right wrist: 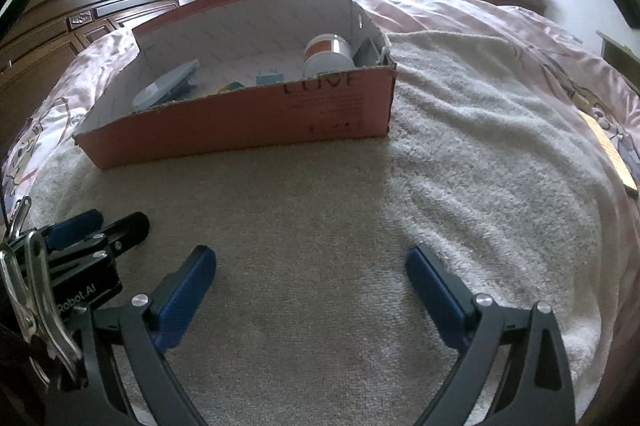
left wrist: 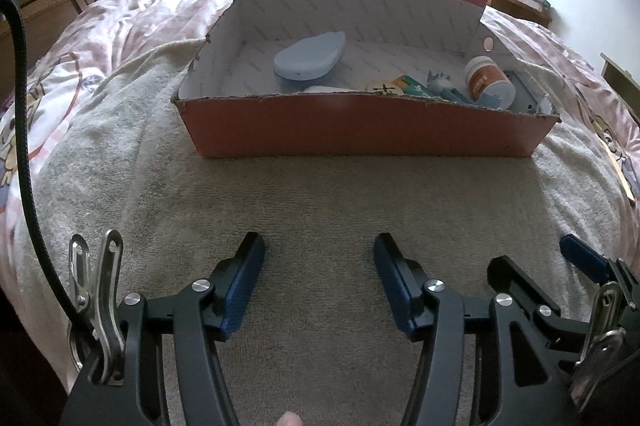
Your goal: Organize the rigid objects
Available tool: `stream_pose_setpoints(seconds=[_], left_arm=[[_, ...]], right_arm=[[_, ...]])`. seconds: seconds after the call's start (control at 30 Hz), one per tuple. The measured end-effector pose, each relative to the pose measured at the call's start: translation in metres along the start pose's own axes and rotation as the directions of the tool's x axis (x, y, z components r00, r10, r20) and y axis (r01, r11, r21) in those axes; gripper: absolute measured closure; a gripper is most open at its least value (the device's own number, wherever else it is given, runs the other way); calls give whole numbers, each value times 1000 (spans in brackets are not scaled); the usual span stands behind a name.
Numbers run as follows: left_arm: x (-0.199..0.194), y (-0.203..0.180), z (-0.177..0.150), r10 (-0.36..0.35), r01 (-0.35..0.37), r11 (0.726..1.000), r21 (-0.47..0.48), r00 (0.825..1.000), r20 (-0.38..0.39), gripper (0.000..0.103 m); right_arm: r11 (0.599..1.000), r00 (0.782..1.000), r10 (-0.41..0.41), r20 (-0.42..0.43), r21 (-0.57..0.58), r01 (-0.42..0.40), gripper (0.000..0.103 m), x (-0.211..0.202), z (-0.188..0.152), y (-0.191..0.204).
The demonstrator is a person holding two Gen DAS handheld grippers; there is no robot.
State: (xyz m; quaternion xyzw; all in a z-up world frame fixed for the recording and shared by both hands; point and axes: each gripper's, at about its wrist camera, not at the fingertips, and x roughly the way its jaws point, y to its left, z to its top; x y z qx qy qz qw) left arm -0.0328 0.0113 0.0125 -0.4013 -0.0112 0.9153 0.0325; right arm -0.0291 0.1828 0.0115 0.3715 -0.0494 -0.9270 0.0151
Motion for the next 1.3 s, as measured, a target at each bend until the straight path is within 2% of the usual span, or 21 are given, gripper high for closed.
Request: stream_pose_setpoints(seconds=[1.3], left_arm=[[0,1,-1,5,-5,1000,1,1000,1,44]], right_arm=[[1000,1000,-8,6,-11,9,4,2,-1,1]])
